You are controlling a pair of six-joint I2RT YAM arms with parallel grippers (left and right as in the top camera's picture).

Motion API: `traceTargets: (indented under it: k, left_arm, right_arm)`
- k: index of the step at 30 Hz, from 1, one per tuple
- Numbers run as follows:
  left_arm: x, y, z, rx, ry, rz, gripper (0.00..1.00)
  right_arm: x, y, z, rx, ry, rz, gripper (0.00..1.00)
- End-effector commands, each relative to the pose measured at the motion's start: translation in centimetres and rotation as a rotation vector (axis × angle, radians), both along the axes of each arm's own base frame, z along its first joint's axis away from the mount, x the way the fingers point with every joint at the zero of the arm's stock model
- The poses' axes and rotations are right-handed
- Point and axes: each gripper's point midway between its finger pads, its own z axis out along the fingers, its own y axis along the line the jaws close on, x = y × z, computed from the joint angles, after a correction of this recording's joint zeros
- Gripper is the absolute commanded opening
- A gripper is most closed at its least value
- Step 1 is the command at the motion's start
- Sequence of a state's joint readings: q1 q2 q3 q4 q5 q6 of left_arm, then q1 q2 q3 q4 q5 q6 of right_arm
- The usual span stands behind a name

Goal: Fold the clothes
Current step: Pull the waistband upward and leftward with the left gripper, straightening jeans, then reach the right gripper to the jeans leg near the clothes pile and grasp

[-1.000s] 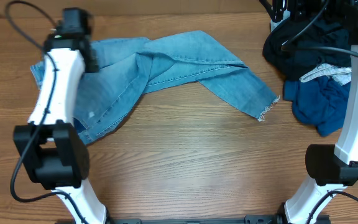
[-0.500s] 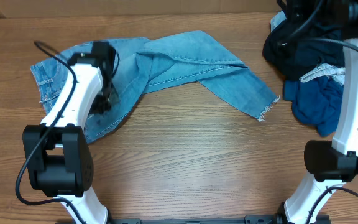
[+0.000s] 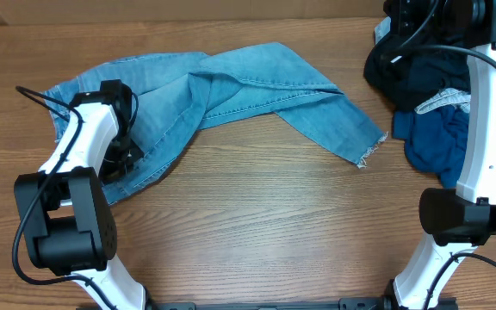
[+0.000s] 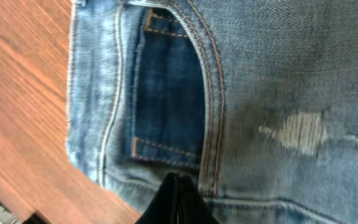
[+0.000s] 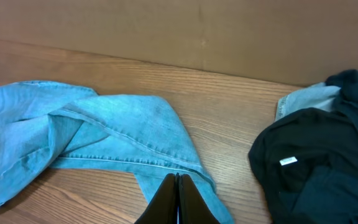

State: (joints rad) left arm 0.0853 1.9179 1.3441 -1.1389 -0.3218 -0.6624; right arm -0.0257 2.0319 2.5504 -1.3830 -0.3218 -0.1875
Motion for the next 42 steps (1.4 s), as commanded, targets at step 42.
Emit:
traceTargets:
  k: [42]
  left_arm:
    - [-3.4,6.9,-4.9,-0.091,-0.123,0.092,0.04]
  right_arm:
    - [1.7,10.5,-25.0,0.026,0.640,0.035,0.04]
